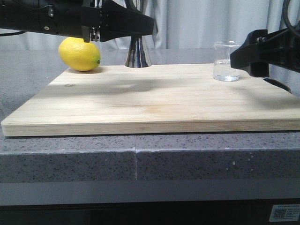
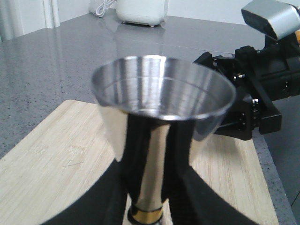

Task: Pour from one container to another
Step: 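Lower the right gripper over the glass beaker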

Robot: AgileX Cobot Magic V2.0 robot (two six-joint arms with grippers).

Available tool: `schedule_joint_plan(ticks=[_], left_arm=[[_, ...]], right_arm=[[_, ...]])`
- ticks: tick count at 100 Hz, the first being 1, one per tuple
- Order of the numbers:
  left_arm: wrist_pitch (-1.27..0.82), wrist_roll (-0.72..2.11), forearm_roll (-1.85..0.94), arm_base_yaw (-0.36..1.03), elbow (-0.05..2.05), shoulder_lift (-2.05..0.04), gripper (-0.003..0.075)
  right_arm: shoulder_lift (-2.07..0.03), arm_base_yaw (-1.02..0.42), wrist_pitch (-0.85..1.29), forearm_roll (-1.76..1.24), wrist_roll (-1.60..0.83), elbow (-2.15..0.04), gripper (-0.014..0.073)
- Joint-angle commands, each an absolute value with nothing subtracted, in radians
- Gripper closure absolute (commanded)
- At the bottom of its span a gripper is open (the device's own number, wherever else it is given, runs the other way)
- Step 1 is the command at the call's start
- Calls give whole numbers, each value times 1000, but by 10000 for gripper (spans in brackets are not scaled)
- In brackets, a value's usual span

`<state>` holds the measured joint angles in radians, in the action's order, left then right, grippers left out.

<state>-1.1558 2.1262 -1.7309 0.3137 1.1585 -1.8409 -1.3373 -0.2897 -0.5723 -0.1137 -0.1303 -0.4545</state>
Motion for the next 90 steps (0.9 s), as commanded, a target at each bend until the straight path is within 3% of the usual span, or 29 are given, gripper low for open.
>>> schedule_joint_plan(ticks=[1,90], left_arm=[[-1270,2117,-1798,324,1186,-1789,554],[-1270,2117,-1793,324,1186,-1789,554]], right_arm=[[-1336,-291,-696,-104,-118,-482,-62],[-1508,-291,-746,-51,-51,-626,-62]])
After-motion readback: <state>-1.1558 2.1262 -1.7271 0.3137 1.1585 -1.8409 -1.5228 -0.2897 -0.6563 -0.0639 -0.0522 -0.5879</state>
